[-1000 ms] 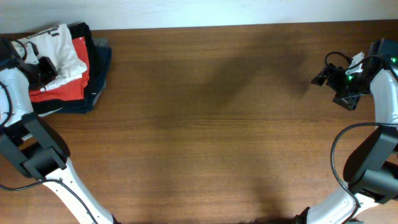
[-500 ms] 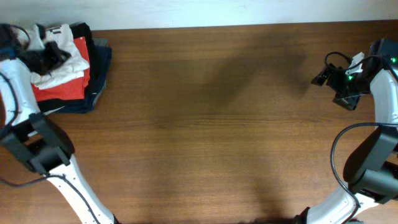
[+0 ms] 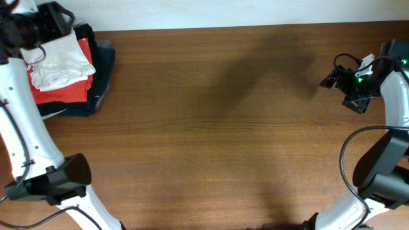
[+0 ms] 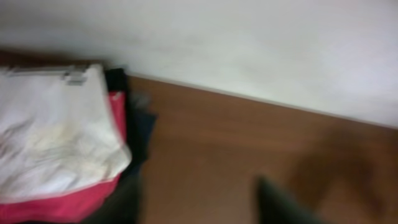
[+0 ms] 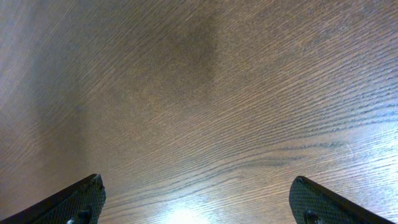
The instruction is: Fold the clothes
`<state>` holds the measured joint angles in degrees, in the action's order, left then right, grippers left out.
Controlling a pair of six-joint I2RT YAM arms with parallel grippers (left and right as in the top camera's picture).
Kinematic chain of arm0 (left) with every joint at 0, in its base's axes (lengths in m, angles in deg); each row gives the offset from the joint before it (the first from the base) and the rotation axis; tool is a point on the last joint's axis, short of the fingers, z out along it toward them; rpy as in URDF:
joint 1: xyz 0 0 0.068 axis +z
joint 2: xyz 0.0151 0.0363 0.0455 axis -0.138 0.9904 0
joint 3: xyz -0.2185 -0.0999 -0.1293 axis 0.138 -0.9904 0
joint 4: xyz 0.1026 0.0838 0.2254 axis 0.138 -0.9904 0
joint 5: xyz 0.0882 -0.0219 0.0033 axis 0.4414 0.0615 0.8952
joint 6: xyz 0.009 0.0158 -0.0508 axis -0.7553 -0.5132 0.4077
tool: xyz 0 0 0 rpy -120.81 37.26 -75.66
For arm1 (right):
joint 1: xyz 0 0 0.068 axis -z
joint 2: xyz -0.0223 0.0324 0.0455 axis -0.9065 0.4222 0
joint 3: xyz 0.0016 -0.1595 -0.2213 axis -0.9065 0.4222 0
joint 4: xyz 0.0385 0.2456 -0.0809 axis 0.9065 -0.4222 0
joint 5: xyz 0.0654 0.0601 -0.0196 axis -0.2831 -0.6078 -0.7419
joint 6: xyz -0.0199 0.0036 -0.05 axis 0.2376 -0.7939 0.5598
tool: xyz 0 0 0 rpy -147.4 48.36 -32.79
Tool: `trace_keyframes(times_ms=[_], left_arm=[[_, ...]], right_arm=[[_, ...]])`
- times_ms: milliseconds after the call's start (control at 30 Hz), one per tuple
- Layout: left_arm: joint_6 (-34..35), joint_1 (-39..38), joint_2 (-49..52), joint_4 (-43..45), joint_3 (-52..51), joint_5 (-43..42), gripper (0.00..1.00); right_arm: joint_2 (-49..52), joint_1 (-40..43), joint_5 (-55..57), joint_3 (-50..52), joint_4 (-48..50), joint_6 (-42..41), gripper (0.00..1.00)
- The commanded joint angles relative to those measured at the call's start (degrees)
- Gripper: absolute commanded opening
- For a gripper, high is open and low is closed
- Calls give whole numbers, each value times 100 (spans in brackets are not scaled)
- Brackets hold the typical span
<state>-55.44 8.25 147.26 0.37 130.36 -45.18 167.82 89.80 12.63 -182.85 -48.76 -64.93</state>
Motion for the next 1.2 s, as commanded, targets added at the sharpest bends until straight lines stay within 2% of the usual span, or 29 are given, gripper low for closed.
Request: trace_keyframes(times_ms=[0,567,700,800,833,933,967,1033,1067,1167], left_arm=[[74,-358,142,-610,-79,1220,100],[74,-367,142,-671,-79,1220,100],[74,-367,142,-669,-79,1220,100],[74,-367,142,-669,-79,1220,100],[74,-367,142,-671,-79,1220,100],[74,-367,142,-669,-79,1220,100],[74,-367,142,-669,-79,1220,100],[74,-367,142,-669,-79,1220,100],[74,-367,142,-669,-79,1220,100],[74,-367,142,-669,-79,1222,100]], right_arm=[[-33,0,50,4,-7,44,98],[-236,-4,50,4,-9,44,98],[-2326,-413,50,4,-9,44,98],[-3952,-1222,50,4,-11,44,98],[-4579,-1766,50,4,-11,44,98],[-6063,-3480,1580,83,144,175,98],[-6798,-3814,1770,341,203,173,98],[-7908,-3773,1858,1047,380,173,98],[-8835,-3517,2061,1856,527,173,98],[-10404,-2874,2455,4218,1731,175,98]])
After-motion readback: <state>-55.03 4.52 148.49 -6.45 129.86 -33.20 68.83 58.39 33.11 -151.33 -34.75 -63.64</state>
